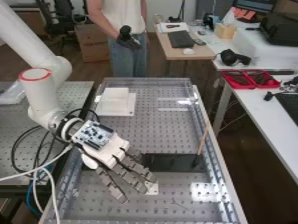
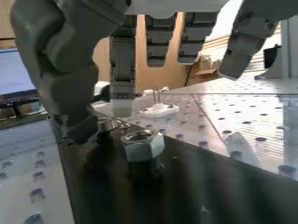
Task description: Grab the bearing and place it in the white container
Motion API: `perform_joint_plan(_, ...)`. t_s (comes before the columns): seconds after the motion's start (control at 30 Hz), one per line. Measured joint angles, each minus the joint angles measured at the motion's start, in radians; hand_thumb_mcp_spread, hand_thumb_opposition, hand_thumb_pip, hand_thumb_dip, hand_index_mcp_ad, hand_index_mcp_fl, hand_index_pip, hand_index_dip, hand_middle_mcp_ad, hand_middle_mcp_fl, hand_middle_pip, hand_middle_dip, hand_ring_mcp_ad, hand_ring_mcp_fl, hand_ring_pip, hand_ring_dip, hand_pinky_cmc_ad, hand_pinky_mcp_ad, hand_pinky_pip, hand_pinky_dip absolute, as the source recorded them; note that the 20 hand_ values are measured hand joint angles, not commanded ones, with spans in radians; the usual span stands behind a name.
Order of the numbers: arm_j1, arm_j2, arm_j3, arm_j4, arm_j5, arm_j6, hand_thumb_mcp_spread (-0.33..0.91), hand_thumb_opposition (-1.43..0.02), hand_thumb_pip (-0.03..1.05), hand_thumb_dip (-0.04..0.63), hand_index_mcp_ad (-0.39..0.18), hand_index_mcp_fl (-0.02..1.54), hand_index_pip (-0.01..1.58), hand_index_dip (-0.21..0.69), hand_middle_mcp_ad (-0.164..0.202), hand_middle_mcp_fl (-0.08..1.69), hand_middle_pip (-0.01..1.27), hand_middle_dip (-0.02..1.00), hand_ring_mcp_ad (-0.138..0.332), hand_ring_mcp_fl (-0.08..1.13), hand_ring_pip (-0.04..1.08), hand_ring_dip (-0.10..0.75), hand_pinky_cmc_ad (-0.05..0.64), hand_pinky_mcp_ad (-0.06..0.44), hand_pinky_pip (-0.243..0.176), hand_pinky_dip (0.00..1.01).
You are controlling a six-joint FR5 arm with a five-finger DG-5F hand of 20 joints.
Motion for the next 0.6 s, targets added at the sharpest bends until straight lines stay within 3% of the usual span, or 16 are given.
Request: perform_joint_plan(0.6, 0.004, -0.009, 0.002, 0.001, 0.007, -0.002, 0.39, -0.79, 0.61, 0.211, -0.129, 0.01, 1.56, 0.154, 0.012, 0.0, 0.13, 0.27, 0.08, 0.0, 0.09, 0.119, 0.367, 0.293, -0.091, 0.39)
